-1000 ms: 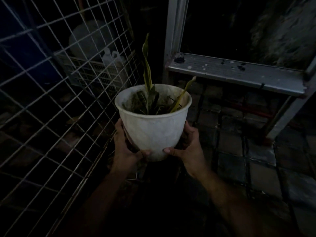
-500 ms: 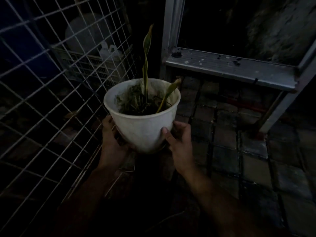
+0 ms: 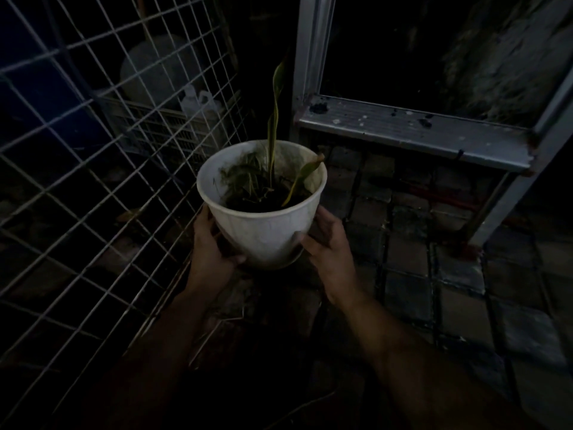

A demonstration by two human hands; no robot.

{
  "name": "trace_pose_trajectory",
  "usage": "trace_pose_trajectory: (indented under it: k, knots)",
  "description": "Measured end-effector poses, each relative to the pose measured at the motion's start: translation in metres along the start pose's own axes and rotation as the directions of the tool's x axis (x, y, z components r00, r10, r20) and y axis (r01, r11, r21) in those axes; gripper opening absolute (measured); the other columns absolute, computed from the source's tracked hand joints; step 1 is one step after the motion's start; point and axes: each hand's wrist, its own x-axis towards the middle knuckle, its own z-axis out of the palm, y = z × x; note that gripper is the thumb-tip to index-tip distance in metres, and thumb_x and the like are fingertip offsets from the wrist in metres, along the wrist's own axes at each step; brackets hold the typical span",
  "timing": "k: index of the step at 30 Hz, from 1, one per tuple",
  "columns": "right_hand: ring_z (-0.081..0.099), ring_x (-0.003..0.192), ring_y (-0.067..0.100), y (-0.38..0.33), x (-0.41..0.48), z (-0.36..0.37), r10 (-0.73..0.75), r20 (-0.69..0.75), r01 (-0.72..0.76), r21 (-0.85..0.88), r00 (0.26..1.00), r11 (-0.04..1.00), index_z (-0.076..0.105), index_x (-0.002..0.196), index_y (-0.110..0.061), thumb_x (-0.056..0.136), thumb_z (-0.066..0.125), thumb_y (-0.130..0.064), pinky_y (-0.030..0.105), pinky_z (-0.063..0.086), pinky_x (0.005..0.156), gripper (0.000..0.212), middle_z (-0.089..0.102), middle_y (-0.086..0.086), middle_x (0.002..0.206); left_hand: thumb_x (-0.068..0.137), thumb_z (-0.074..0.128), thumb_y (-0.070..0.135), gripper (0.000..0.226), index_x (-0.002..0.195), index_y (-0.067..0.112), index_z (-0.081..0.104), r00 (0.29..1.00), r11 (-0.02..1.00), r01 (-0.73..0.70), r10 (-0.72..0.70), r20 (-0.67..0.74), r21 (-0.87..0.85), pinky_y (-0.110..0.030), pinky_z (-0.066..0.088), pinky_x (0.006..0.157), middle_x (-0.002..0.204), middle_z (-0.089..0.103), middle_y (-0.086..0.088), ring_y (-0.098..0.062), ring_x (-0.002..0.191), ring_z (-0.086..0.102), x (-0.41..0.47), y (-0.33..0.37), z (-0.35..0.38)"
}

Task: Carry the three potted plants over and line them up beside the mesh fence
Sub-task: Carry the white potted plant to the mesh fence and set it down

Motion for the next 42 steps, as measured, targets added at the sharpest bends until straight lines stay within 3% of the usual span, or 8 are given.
trace_pose_trajectory:
  k: [5, 10, 16, 26, 29, 34, 38, 42]
  knots:
    - [0.06, 0.128, 0.018, -0.022, -0.001, -0.004, -0.093, -0.042, 0.095, 0.063, 0.995, 0.993, 0.055, 0.135, -0.017, 0.09, 0.067, -0.02, 0.052, 0.045, 0.113, 0.046, 0.065, 0.004, 0.135, 0.077, 0.077, 0.016, 0.084, 0.148, 0.02, 0.032, 0.988, 0.981, -0.036, 0.007, -0.152, -0.192, -0.033, 0.058, 0.1, 0.148, 0.051, -0.021, -0.031, 0.131, 0.059, 0.002, 0.011, -0.016]
    - [0.045, 0.143, 0.009, -0.046, 0.008, 0.007, -0.18, 0.077, 0.187, -0.098, 0.981, 0.978, 0.048, 0.144, -0.029, 0.097, 0.067, -0.033, 0.039, 0.04, 0.119, 0.05, 0.051, -0.009, 0.151, 0.076, 0.082, 0.056, 0.045, 0.115, 0.05, 0.06, 0.997, 0.997, -0.072, 0.072, 0.015, 0.02, -0.071, 0.043, 0.107, 0.134, 0.056, -0.011, -0.045, 0.133, 0.052, 0.02, 0.019, -0.03]
    - [0.065, 0.11, 0.015, -0.044, 0.021, 0.011, -0.215, 0.063, 0.224, -0.254, 0.974, 0.941, 0.053, 0.112, -0.041, 0.093, 0.066, -0.041, 0.038, 0.054, 0.09, 0.022, 0.068, -0.003, 0.115, 0.074, 0.089, 0.022, 0.04, 0.088, 0.039, 0.055, 0.994, 0.979, -0.042, 0.06, -0.087, 0.2, 0.003, 0.036, 0.083, 0.121, 0.054, -0.027, -0.004, 0.1, 0.042, 0.026, 0.031, -0.011]
    - [0.053, 0.082, -0.002, -0.052, 0.051, 0.002, -0.24, 0.144, 0.27, -0.254, 0.96, 0.929, 0.053, 0.089, -0.032, 0.091, 0.054, -0.026, 0.019, 0.042, 0.075, 0.007, 0.056, -0.014, 0.089, 0.077, 0.088, 0.024, 0.044, 0.088, 0.041, 0.049, 0.987, 0.989, 0.056, -0.034, -0.158, 0.139, 0.006, 0.042, 0.069, 0.129, 0.036, -0.008, -0.016, 0.12, 0.043, 0.02, 0.031, 0.019]
    - [0.055, 0.09, 0.003, -0.054, 0.058, 0.0, -0.213, 0.182, 0.259, -0.293, 0.96, 0.92, 0.055, 0.094, -0.027, 0.097, 0.057, -0.024, 0.025, 0.043, 0.081, 0.004, 0.058, -0.01, 0.096, 0.078, 0.089, 0.021, 0.036, 0.093, 0.024, 0.056, 0.989, 0.987, 0.05, -0.028, -0.143, 0.155, 0.006, 0.041, 0.07, 0.132, 0.043, -0.022, 0.002, 0.107, 0.042, 0.029, 0.037, 0.013]
    - [0.049, 0.112, 0.015, -0.052, 0.066, -0.008, -0.217, 0.234, 0.314, -0.562, 0.948, 0.765, 0.06, 0.103, -0.034, 0.095, 0.057, -0.052, 0.031, 0.042, 0.092, 0.02, 0.061, 0.002, 0.116, 0.06, 0.09, 0.064, 0.036, 0.077, 0.043, 0.065, 0.99, 0.983, 0.074, -0.052, -0.132, 0.169, -0.053, 0.055, 0.092, 0.106, 0.067, -0.011, -0.042, 0.119, 0.056, 0.047, 0.043, -0.011]
    - [0.03, 0.129, 0.029, -0.062, 0.063, -0.014, -0.259, 0.261, 0.362, -0.771, 0.93, 0.523, 0.068, 0.111, -0.032, 0.094, 0.056, -0.06, 0.032, 0.026, 0.103, 0.035, 0.044, 0.013, 0.134, 0.082, 0.085, 0.03, 0.027, 0.094, 0.042, 0.064, 0.997, 0.952, 0.081, -0.071, -0.044, 0.296, -0.016, 0.04, 0.108, 0.152, 0.035, -0.015, -0.026, 0.144, 0.032, 0.036, 0.064, -0.004]
    - [0.039, 0.131, 0.043, -0.069, 0.069, -0.013, -0.333, 0.447, 0.55, -0.755, 0.83, 0.357, 0.073, 0.102, -0.016, 0.097, 0.046, -0.052, 0.044, 0.031, 0.108, 0.045, 0.06, 0.013, 0.121, 0.08, 0.053, 0.077, 0.032, 0.101, 0.055, 0.061, 0.997, 0.862, 0.069, -0.078, -0.003, 0.502, -0.064, 0.037, 0.117, 0.169, 0.004, -0.013, -0.038, 0.159, 0.007, 0.023, 0.063, 0.009]
